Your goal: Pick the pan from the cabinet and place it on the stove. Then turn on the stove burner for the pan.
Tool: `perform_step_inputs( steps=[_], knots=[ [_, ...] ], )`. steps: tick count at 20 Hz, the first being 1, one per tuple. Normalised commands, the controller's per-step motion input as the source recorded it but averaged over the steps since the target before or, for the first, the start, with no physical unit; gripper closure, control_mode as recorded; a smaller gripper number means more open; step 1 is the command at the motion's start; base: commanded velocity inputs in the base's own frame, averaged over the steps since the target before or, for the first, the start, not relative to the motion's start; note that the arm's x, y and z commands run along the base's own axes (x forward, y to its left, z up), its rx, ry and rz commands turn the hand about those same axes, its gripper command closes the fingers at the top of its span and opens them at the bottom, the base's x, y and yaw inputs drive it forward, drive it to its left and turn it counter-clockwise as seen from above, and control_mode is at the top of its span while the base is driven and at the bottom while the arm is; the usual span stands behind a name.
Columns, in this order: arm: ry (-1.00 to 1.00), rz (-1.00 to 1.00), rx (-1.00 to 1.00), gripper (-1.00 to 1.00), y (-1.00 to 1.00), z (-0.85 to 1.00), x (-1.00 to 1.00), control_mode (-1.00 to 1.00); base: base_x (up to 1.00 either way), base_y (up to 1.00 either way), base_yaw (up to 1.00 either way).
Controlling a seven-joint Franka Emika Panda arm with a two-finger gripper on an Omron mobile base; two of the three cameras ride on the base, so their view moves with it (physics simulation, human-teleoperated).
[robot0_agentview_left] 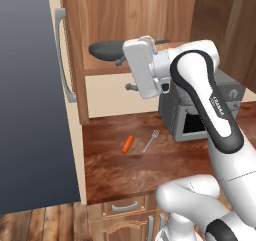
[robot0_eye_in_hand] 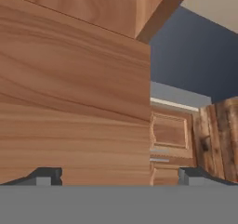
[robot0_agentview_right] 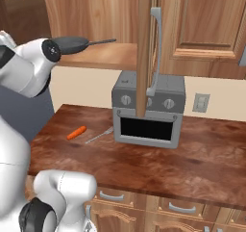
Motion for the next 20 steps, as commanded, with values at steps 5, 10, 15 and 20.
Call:
perform_step_inputs(
  steps=[5, 10, 15, 20],
  knots=[
    [0.00, -0.22, 0.00, -1.00, -0.57, 0.00, 0.27, -1.00, 0.00, 0.00, 0.00],
    [0.00, -0.24, 0.00, -1.00, -0.50, 0.01, 0.47, -1.00, 0.00, 0.00, 0.00],
    [0.01, -0.20, 0.00, -1.00, -0.43, 0.08, 0.67, -1.00, 0.00, 0.00, 0.00],
    [0.04, -0.15, 0.00, -1.00, -0.45, 0.11, 0.68, -1.00, 0.00, 0.00, 0.00]
  ],
)
